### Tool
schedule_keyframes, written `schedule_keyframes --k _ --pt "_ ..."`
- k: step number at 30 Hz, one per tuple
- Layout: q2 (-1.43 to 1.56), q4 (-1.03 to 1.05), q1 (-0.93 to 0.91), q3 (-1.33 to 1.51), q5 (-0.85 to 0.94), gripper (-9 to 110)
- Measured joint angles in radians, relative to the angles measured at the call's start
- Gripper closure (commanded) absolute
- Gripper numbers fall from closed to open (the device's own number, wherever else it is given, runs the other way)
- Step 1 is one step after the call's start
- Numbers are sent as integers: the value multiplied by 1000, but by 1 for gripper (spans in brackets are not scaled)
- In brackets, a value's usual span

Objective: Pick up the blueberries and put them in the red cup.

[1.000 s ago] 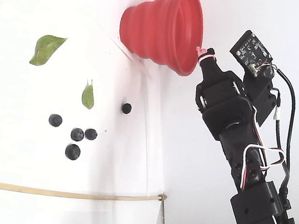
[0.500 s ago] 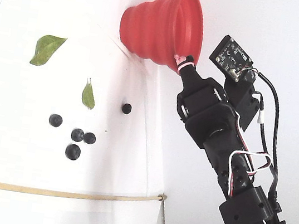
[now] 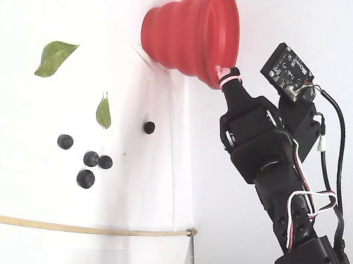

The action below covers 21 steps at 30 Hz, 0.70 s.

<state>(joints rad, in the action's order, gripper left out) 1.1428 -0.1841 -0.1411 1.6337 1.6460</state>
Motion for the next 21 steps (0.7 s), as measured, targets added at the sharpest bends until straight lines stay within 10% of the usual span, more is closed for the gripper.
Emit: schedule_keyframes --k 21 --pt "143 37 41 204 -57 86"
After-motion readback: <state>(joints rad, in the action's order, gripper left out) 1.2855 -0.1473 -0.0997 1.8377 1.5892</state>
